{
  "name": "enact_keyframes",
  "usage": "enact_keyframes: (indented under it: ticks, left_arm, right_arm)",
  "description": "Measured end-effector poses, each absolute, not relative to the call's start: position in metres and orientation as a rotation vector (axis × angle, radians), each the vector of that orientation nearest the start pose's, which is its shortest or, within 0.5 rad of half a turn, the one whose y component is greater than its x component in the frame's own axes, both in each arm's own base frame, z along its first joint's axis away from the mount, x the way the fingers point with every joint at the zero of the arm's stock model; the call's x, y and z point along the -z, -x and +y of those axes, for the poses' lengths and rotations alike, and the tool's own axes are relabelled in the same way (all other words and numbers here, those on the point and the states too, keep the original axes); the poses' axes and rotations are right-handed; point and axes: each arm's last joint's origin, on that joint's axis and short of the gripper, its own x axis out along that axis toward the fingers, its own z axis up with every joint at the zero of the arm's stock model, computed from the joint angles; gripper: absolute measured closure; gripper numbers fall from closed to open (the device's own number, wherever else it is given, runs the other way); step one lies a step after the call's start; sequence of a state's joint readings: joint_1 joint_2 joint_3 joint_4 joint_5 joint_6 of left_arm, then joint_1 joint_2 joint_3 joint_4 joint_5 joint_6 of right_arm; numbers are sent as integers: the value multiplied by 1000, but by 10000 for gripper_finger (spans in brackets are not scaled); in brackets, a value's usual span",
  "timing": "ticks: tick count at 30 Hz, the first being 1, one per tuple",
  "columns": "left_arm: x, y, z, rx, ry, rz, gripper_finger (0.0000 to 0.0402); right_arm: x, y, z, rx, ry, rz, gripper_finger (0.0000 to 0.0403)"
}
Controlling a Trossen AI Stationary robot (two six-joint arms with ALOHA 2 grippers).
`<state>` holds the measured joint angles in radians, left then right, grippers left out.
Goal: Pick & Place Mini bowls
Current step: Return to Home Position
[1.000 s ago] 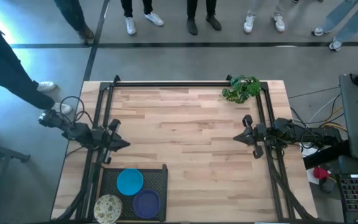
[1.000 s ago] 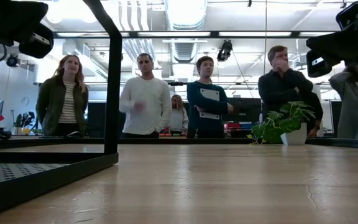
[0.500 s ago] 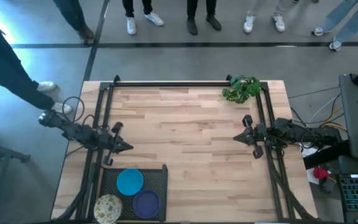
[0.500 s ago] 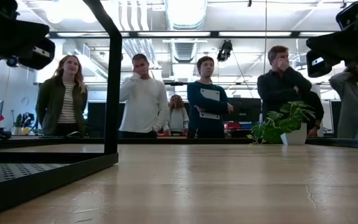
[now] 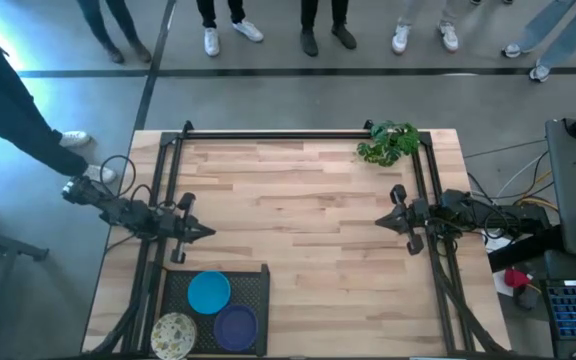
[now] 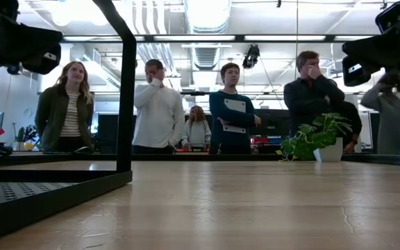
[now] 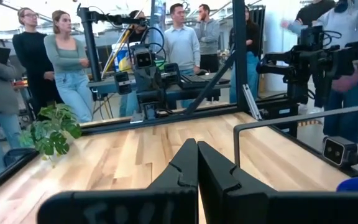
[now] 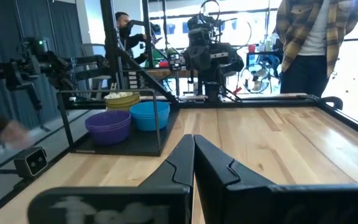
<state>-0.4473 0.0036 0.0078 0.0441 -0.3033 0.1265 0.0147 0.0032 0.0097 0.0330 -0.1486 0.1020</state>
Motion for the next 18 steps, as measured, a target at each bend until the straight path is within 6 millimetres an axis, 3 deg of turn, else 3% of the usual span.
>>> enact_keyframes:
  ticks: [18]
  left_arm:
    - [-171,-90,-34,140,-82,-58,402]
  right_arm:
    - [-170,-97,6,-165,-97,-31,394]
